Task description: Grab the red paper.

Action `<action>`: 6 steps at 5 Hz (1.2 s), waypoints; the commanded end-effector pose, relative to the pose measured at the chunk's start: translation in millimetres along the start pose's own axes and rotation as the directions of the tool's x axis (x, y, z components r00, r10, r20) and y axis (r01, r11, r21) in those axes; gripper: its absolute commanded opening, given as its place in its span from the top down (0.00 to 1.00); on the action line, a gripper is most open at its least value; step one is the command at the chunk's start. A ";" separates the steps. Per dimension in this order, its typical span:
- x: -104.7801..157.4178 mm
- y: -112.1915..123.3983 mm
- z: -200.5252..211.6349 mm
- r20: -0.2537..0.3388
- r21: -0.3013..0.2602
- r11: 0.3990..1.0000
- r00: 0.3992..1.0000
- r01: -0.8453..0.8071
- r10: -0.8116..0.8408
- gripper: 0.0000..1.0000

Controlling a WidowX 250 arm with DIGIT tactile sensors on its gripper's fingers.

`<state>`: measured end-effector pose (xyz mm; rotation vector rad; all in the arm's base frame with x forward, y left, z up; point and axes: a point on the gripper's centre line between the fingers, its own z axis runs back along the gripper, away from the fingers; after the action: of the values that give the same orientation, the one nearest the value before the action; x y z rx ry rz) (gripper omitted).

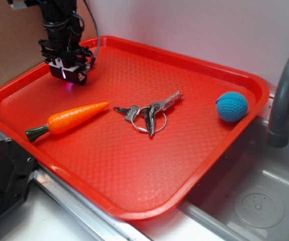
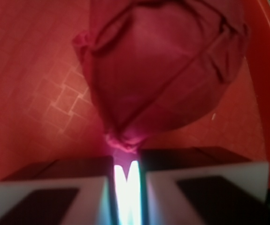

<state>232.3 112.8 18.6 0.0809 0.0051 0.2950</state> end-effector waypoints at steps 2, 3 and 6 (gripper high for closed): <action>-5.6 11.9 62.5 0.129 -0.016 1.000 0.992 -0.012 0.014 1.00; 5.9 12.7 75.1 0.127 -0.071 0.997 0.991 -0.044 0.053 0.00; 35.1 6.6 69.1 0.176 -0.041 0.999 0.984 -0.027 0.034 0.00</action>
<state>260.1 115.6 74.9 0.0563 -0.1259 0.3194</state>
